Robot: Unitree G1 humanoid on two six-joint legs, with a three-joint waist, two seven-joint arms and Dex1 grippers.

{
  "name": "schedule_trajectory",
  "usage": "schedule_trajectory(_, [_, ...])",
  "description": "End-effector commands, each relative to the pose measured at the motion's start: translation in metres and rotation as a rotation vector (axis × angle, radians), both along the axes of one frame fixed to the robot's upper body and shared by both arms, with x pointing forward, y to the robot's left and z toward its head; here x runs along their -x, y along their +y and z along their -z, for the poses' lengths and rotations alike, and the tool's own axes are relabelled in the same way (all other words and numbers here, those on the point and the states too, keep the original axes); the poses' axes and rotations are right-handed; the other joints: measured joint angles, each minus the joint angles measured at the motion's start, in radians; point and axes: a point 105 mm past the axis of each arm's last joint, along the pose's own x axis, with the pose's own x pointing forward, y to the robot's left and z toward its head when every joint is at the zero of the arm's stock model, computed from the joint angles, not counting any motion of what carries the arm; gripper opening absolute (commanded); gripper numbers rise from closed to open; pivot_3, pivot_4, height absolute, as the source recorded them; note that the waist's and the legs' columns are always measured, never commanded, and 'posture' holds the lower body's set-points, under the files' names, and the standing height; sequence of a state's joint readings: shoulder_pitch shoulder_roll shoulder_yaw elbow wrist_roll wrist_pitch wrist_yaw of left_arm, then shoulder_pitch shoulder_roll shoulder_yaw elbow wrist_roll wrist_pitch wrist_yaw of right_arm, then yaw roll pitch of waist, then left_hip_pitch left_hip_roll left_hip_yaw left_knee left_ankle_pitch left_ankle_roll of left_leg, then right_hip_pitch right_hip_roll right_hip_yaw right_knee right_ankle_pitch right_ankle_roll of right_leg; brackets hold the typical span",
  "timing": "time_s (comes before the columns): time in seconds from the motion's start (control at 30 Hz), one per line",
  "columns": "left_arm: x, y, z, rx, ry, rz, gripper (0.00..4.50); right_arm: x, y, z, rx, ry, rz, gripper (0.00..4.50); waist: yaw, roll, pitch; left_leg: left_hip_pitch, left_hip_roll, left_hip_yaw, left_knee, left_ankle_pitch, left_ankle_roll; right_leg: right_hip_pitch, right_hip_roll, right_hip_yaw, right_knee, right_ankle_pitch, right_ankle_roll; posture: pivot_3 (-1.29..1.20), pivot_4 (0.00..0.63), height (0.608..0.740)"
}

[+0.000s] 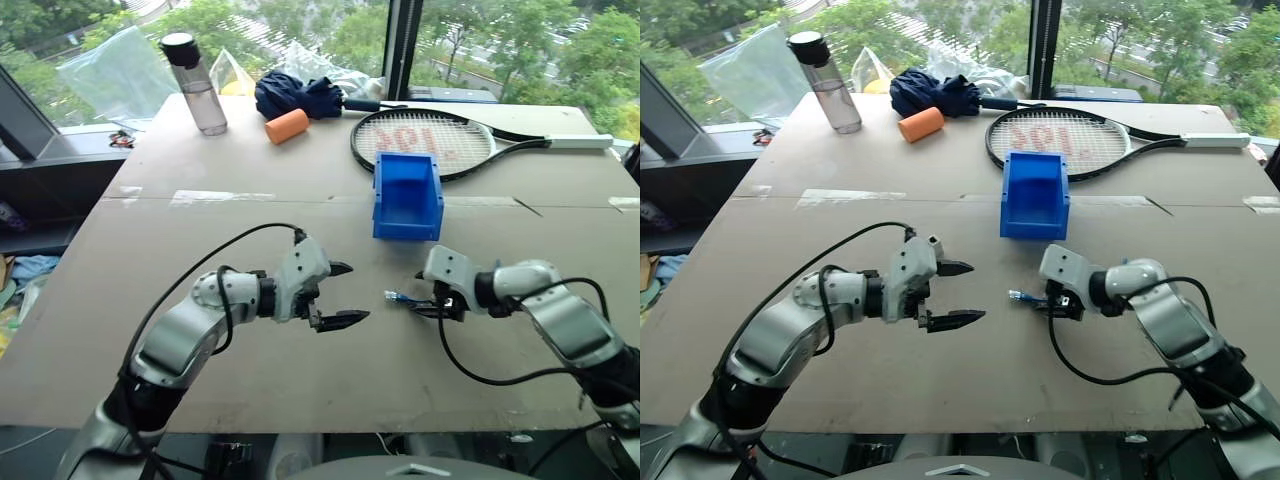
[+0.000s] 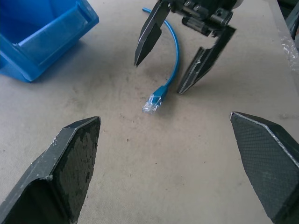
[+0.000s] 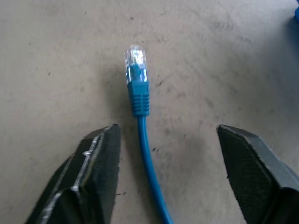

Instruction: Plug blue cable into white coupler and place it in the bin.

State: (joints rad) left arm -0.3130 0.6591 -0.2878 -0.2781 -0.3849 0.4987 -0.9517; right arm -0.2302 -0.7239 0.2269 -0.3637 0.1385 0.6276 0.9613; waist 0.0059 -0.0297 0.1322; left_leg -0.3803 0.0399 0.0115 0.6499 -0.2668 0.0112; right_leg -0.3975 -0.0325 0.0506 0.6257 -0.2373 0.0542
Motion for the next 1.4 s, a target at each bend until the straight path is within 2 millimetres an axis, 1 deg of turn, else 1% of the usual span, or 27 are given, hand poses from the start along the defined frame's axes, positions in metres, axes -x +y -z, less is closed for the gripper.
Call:
schedule_trajectory(0.03, [-0.007,-0.011,0.010,-0.041,-0.042,0.088,4.50,0.028,-0.013,-0.035,-0.166,-0.080,0.025,3.59,0.016,0.001,0.000,-0.002,0.000,-0.001,0.000,0.000,0.000,0.000,0.000,0.000,-0.001,0.000,0.001,0.00,0.150,0.740])
schedule_trajectory(0.1, [-0.012,-0.015,0.014,-0.040,-0.046,0.110,4.50,0.043,-0.021,-0.036,-0.199,-0.084,0.064,3.59,0.009,0.000,0.000,-0.002,-0.001,-0.002,0.001,0.000,0.000,0.001,-0.001,-0.001,-0.001,0.000,0.001,0.00,0.150,0.740])
schedule_trajectory(0.23, [-0.023,-0.031,0.017,-0.029,-0.047,0.152,4.50,0.071,-0.032,-0.035,-0.248,-0.110,0.176,3.59,0.009,0.000,-0.001,-0.001,-0.001,0.000,0.003,0.000,0.000,0.002,-0.001,0.000,0.000,-0.002,-0.001,0.00,0.150,0.740])
schedule_trajectory(0.33, [-0.027,-0.043,0.023,-0.040,-0.051,0.197,4.50,0.084,-0.034,-0.033,-0.276,-0.131,0.270,3.59,0.004,0.000,-0.001,0.000,-0.001,-0.001,0.003,0.000,0.000,0.002,-0.001,0.001,0.001,-0.004,0.002,0.00,0.150,0.740])
schedule_trajectory(0.43, [-0.032,-0.050,0.029,-0.065,-0.044,0.220,4.50,0.093,-0.030,-0.031,-0.288,-0.130,0.322,3.59,0.000,0.001,-0.002,0.000,-0.001,0.000,0.003,0.000,0.000,0.002,0.000,0.002,0.001,-0.004,0.002,0.00,0.150,0.740])
schedule_trajectory(0.47, [-0.033,-0.052,0.032,-0.079,-0.042,0.228,4.25,0.095,-0.029,-0.030,-0.292,-0.129,0.337,3.70,0.000,0.001,-0.002,0.000,-0.001,0.000,0.003,0.000,0.000,0.002,0.000,0.002,0.001,-0.003,0.002,0.00,0.150,0.740])
schedule_trajectory(0.53, [-0.035,-0.055,0.039,-0.109,-0.040,0.257,3.79,0.098,-0.027,-0.028,-0.296,-0.129,0.370,3.76,0.003,0.001,-0.002,0.000,-0.001,-0.001,0.003,0.000,0.000,0.002,0.000,0.001,0.001,-0.003,0.001,0.00,0.150,0.740])
schedule_trajectory(0.57, [-0.033,-0.057,0.042,-0.118,-0.038,0.282,3.26,0.099,-0.026,-0.026,-0.296,-0.128,0.389,3.76,0.005,0.001,-0.002,0.000,-0.001,-0.001,0.003,0.000,0.000,0.001,0.000,0.001,0.001,-0.003,0.001,0.00,0.150,0.740])
schedule_trajectory(0.63, [-0.033,-0.061,0.046,-0.122,-0.032,0.313,2.38,0.100,-0.025,-0.023,-0.296,-0.124,0.417,3.76,0.006,0.000,-0.003,0.000,-0.001,0.000,0.003,0.000,0.000,0.002,0.000,0.002,0.001,-0.003,0.000,0.00,0.150,0.740])
schedule_trajectory(0.7, [-0.033,-0.064,0.047,-0.125,-0.035,0.341,1.32,0.102,-0.023,-0.021,-0.301,-0.116,0.437,3.76,0.008,0.000,-0.004,0.000,-0.001,0.000,0.003,0.000,0.000,0.002,-0.001,0.002,0.000,-0.003,0.000,0.00,0.150,0.740])
schedule_trajectory(0.73, [-0.033,-0.066,0.047,-0.124,-0.036,0.353,0.96,0.102,-0.022,-0.019,-0.305,-0.110,0.452,3.76,0.009,0.000,-0.004,0.000,-0.002,0.000,0.003,0.000,0.000,0.002,-0.001,0.002,0.000,-0.003,0.000,0.00,0.150,0.740])
schedule_trajectory(0.77, [-0.033,-0.066,0.047,-0.122,-0.037,0.361,0.36,0.103,-0.020,-0.017,-0.309,-0.102,0.466,3.76,0.009,0.000,-0.004,-0.001,-0.002,0.000,0.003,0.000,0.000,0.002,-0.001,0.001,0.000,-0.002,0.000,0.00,0.150,0.740])
schedule_trajectory(0.8, [-0.033,-0.067,0.047,-0.119,-0.038,0.368,0.04,0.104,-0.019,-0.015,-0.315,-0.092,0.475,3.76,0.009,0.000,-0.004,-0.001,-0.002,-0.001,0.003,0.000,0.001,0.001,-0.001,0.001,0.000,-0.003,0.000,0.00,0.150,0.740])
schedule_trajectory(0.9, [-0.031,-0.065,0.042,-0.075,-0.009,0.388,0.04,0.105,-0.011,-0.008,-0.380,-0.033,0.517,3.76,0.007,0.000,-0.005,-0.001,-0.002,-0.001,0.003,0.000,0.001,0.001,-0.001,0.001,0.000,-0.003,0.000,0.00,0.150,0.740])
schedule_trajectory(0.97, [-0.026,-0.064,0.025,0.034,0.115,0.385,0.04,0.105,0.000,-0.007,-0.505,0.045,0.553,3.76,0.007,0.000,-0.005,-0.001,-0.001,-0.001,0.003,0.000,0.001,0.001,-0.001,0.001,0.000,-0.003,-0.001,0.00,0.150,0.740])
schedule_trajectory(1.03, [-0.025,-0.062,0.005,0.150,0.242,0.361,0.04,0.103,0.009,-0.009,-0.620,0.112,0.576,3.76,0.005,0.000,-0.004,-0.001,-0.001,-0.001,0.003,0.000,0.001,0.001,-0.001,0.001,0.000,-0.003,-0.001,0.00,0.150,0.740])
schedule_trajectory(1.1, [-0.021,-0.057,-0.013,0.226,0.353,0.370,0.04,0.095,0.018,-0.020,-0.759,0.143,0.582,3.76,0.002,0.000,-0.004,-0.002,-0.001,-0.003,0.003,0.000,0.001,0.001,-0.001,0.000,0.001,-0.003,0.000,0.00,0.150,0.740])
schedule_trajectory(1.2, [-0.013,-0.053,-0.031,0.298,0.463,0.378,0.04,0.081,0.025,-0.036,-0.908,0.159,0.581,3.76,-0.005,0.001,-0.004,-0.002,0.000,-0.005,0.003,0.000,0.001,0.001,-0.001,-0.002,0.001,-0.004,0.002,0.00,0.150,0.740])
schedule_trajectory(1.3, [-0.007,-0.051,-0.041,0.335,0.516,0.374,0.04,0.073,0.027,-0.050,-1.002,0.169,0.562,3.76,-0.007,0.002,-0.004,-0.002,-0.001,-0.011,0.003,0.000,0.001,0.002,-0.001,-0.003,0.001,-0.003,0.001,0.00,0.150,0.740])
schedule_trajectory(1.4, [-0.004,-0.051,-0.048,0.370,0.539,0.365,0.04,0.065,0.033,-0.068,-1.083,0.180,0.502,3.76,-0.010,0.002,-0.004,-0.003,-0.002,-0.013,0.003,0.000,0.001,0.002,-0.001,-0.004,0.001,-0.002,0.000,0.00,0.150,0.740])
